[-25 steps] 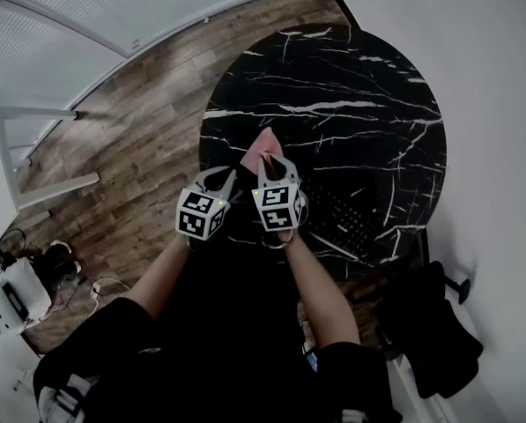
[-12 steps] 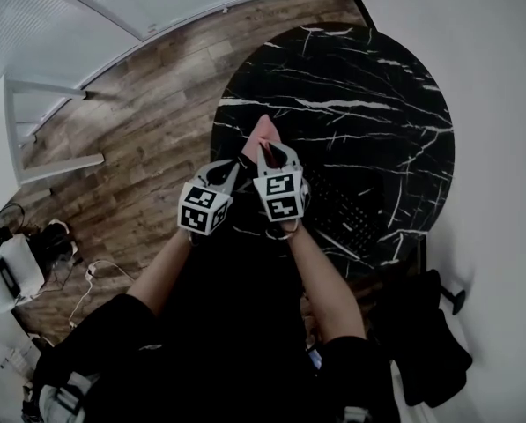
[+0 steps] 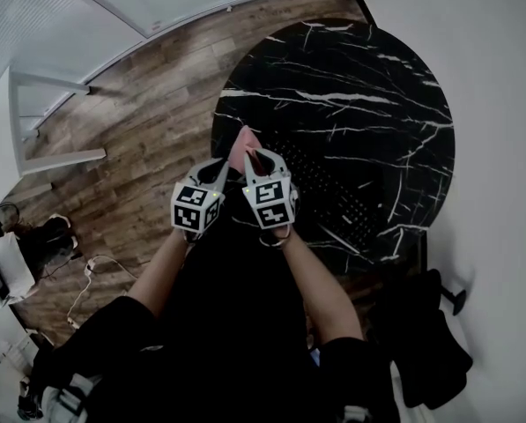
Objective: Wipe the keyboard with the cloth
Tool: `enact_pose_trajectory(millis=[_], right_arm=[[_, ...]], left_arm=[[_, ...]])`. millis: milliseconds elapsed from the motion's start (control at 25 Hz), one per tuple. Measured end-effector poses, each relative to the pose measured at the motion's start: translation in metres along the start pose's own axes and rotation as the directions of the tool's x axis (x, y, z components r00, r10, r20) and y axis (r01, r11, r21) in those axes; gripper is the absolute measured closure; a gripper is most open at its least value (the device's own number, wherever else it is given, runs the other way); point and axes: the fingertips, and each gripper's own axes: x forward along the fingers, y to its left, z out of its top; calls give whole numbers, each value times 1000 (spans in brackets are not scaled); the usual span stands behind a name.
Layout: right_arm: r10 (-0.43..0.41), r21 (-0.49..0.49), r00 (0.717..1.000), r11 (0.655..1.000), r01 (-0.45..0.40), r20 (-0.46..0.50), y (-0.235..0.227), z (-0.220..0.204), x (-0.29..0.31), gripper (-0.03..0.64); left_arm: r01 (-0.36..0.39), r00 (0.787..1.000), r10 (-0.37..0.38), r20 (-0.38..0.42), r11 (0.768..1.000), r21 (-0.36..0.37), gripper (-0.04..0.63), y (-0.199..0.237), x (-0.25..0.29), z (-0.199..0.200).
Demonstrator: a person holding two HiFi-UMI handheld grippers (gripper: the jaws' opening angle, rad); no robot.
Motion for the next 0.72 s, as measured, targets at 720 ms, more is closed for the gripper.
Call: enact_pose_trajectory(millis=[720], right_arm=[[-44, -36, 995, 999, 41, -84, -16, -55, -14, 601]], left_arm=[[23, 999, -22, -27, 999, 28, 595, -46, 2, -23]])
